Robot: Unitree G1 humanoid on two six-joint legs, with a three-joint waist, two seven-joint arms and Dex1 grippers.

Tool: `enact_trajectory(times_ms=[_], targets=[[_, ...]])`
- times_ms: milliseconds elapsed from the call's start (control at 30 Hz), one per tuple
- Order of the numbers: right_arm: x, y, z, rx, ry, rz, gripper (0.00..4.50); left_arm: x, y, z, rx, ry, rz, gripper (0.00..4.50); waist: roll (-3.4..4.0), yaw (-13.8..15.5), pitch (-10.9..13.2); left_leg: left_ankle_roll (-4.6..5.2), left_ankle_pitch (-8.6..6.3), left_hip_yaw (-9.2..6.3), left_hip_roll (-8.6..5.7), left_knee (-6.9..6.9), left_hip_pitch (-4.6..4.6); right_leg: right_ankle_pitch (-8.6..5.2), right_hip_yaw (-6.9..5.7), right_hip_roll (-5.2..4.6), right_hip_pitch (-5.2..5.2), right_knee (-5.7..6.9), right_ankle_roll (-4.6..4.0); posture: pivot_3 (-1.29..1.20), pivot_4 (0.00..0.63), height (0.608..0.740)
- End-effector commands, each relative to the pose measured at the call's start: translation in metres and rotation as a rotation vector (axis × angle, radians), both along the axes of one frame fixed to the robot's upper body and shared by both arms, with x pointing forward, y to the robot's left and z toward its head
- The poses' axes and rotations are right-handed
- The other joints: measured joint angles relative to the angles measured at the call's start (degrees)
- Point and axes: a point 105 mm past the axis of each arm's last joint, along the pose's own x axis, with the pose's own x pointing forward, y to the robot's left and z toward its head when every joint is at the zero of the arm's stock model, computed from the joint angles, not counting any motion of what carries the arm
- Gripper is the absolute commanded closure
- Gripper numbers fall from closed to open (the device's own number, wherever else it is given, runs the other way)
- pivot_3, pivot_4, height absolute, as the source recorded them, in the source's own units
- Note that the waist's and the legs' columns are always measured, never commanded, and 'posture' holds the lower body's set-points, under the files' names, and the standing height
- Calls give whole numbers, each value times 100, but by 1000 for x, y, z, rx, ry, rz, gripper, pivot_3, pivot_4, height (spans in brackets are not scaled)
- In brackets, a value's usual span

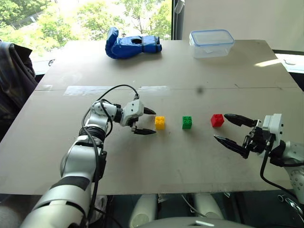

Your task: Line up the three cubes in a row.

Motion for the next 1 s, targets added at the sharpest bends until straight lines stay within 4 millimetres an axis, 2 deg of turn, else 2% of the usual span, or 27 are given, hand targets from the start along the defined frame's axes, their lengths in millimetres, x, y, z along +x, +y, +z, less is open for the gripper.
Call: enact_trajectory(times_ms=[33,200,300,467,533,633,833,1000], targets=[[-3,-10,4,4,-30,-9,287,-6,11,26,-66,-79,-15,15,0,4,0,0,0,0,1,0,-2,0,0,-1,-1,-1,0,0,150,740],[-10,-20,-10,0,19,11,287,-46,22,35,-137,-15,-26,15,7,-6,5,0,-1,7,27,-5,-2,0,12,-4,-5,-3,-1,0,150,740],[-12,-26,-20,-24,35,28,287,-81,15,29,-186,68,26,15,17,-8,7,6,-4,18,33,-8,8,0,23,-12,-2,-3,-1,0,150,740],[-10,-49,-35,-65,47,-15,287,-118,1,12,-247,132,243,15,19,44,9,7,-5,25,42,-9,14,0,39,-26,-1,-4,-2,0,150,740],[-10,-54,-40,-82,47,-21,287,-125,0,8,-234,135,284,15,21,76,9,7,-5,20,42,-9,17,-1,39,-28,6,-5,-3,0,150,740],[-8,-65,-49,-71,76,-67,287,-129,2,-14,-228,150,485,15,29,65,4,6,-4,28,41,-10,22,-1,32,-12,8,-7,-3,0,150,740],[-2,-83,-65,-122,75,-175,287,-135,-4,-28,-293,168,656,15,33,36,2,11,-8,39,38,-10,28,0,35,-14,12,-11,-2,0,150,740],[-2,-86,-67,-105,93,-187,287,-137,-6,-33,-278,174,696,15,35,40,0,11,-7,40,38,-10,29,0,36,-14,13,-10,-3,0,150,740]])
